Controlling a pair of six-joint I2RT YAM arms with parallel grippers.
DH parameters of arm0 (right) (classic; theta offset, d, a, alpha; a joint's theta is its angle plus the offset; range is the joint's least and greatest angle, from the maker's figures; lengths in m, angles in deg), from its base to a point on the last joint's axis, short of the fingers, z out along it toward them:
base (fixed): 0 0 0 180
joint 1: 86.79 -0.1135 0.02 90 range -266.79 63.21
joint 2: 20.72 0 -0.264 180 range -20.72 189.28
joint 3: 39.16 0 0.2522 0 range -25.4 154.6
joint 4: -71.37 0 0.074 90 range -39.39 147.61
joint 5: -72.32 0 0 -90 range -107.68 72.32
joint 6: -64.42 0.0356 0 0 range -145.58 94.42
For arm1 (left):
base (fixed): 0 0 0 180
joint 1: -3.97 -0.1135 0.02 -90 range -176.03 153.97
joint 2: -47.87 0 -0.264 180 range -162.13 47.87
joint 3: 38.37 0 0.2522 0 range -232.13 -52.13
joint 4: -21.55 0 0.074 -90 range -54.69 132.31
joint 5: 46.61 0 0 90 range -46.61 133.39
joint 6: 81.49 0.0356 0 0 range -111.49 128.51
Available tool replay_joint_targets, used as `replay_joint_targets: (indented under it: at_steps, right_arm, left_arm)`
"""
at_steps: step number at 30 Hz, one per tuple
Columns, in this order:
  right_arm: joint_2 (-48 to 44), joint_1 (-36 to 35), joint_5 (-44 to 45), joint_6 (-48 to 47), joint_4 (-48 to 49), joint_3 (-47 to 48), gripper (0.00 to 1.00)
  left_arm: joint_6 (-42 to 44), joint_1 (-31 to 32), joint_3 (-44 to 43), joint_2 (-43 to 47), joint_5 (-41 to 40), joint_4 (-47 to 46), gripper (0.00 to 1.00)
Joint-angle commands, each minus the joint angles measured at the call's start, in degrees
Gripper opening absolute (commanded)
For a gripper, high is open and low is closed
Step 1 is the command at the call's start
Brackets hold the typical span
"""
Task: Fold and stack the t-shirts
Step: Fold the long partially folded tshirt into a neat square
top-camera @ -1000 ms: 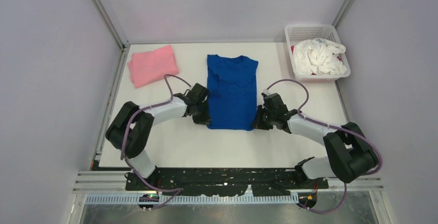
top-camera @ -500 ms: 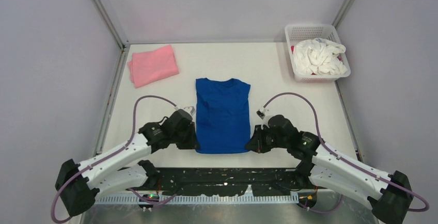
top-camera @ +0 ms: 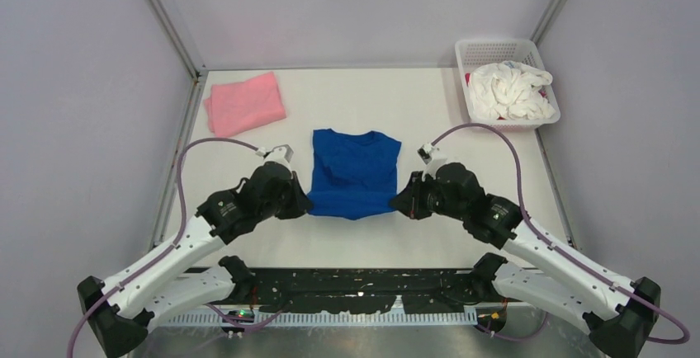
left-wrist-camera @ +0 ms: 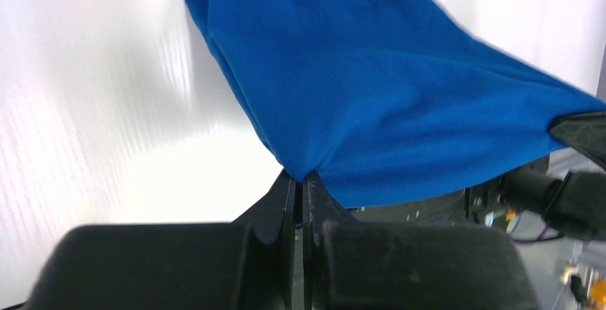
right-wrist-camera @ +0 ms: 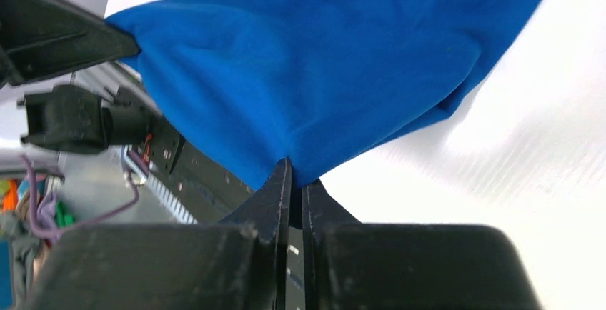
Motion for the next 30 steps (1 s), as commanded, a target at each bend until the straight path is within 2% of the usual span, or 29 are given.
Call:
replay_joint_targets:
  at_steps: [1, 6, 12, 15, 23, 30]
  right_arm:
    - [4.79, 4.79, 0.64, -3.15, 4.44, 5.06, 0.05]
    - [10.67, 12.6, -4.76, -3.74, 10.27, 7.86, 0.05]
    - [18.54, 18.01, -6.92, -6.6, 11.89, 13.6, 0.05]
    - [22.61, 19.97, -7.74, -7.17, 12.36, 16.07, 0.05]
    - [32.65, 26.02, -12.04, -8.1, 15.07, 20.32, 0.05]
    - [44.05, 28.12, -14.23, -9.2, 16.78, 26.61, 0.05]
  left_arm:
    - [1.15, -3.18, -6.33, -4.1, -8.22, -1.87, 0.0]
    - [3.06, -8.35, -13.86, -11.63, -8.44, -2.24, 0.0]
    - [4.89, -13.68, -19.55, -19.59, -6.38, -5.4, 0.0]
    - [5.72, -15.79, -22.15, -24.48, -4.53, -7.48, 0.0]
    - [7.68, -19.79, -31.24, -36.67, -3.28, -5.35, 0.0]
    - [8.4, -22.99, -38.93, -47.54, -0.17, -5.35, 0.0]
